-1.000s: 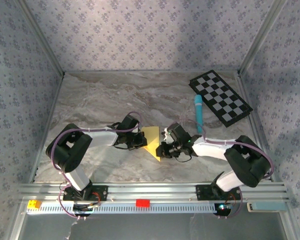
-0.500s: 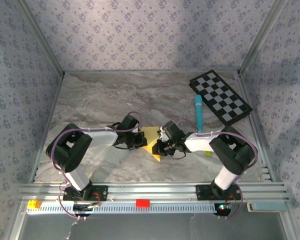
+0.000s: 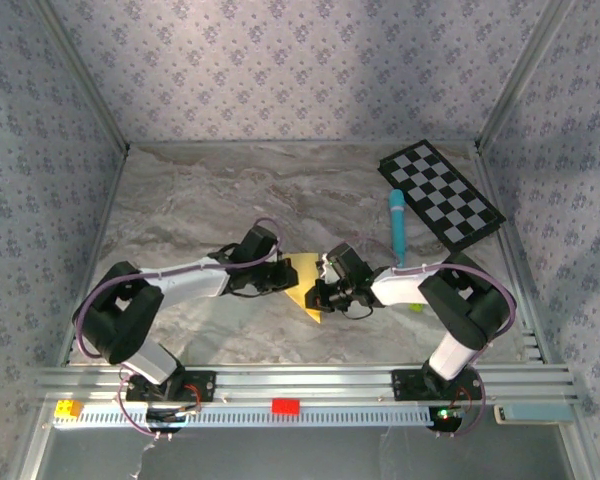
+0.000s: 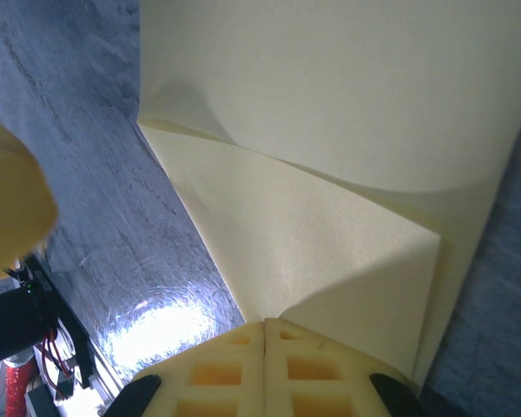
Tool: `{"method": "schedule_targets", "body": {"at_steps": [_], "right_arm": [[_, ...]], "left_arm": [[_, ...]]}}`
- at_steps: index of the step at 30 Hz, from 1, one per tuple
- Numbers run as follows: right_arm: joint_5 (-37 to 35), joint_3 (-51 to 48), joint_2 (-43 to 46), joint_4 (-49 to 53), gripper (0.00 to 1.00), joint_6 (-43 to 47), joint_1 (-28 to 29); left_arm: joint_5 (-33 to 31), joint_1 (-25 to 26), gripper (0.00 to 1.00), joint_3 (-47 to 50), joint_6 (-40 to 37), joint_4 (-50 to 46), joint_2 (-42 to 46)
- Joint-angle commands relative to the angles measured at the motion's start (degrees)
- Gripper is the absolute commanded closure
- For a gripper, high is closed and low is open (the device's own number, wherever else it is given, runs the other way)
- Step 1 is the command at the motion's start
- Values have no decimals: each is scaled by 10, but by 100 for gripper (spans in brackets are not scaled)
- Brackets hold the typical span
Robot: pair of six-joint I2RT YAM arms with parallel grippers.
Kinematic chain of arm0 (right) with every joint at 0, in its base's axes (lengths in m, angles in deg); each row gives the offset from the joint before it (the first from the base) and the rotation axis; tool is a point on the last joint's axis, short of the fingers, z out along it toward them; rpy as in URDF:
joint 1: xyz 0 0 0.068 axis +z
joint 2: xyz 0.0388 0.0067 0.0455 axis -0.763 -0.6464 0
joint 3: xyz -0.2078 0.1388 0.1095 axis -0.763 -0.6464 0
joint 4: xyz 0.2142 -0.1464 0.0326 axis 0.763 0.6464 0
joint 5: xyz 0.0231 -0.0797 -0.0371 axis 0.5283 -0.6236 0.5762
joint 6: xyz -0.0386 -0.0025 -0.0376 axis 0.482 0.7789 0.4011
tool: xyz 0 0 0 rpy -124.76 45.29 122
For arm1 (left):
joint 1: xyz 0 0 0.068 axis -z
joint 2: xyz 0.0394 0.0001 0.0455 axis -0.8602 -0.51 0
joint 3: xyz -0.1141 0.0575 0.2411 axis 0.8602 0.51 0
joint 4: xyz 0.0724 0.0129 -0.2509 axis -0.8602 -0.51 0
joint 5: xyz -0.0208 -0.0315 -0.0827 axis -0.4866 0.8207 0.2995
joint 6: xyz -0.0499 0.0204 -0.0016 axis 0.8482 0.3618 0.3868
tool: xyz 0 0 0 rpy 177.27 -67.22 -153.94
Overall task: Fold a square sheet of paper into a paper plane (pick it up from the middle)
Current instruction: Third fold the triangle at the center of the table.
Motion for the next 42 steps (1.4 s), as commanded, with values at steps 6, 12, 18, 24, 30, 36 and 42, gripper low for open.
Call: {"method": "schedule_targets", "body": {"at_steps": [6, 12, 18, 24, 30, 36, 42], "right_arm": [[-30, -23, -8, 36, 96, -2, -1], [-30, -31, -6, 35, 96, -3, -1], [-28, -35, -8, 34, 97, 0, 0], [-26, -35, -7, 33, 97, 2, 1], [-20, -24, -2, 36, 96, 15, 0], [-3, 6, 8, 53, 94, 41, -5], [-1, 20, 60, 62, 86, 58, -16]], "left_arm": [[-17, 2, 98, 37, 7, 44, -53], [-42, -17, 99, 43, 5, 27, -63], [-40, -50, 99, 41, -1, 1, -57], [-44, -74, 100, 28, -12, -37, -55], [-48, -81, 100, 36, -8, -53, -16], [-57, -82, 99, 44, -2, -62, 29], [-62, -81, 97, 49, -5, -70, 73]]}}
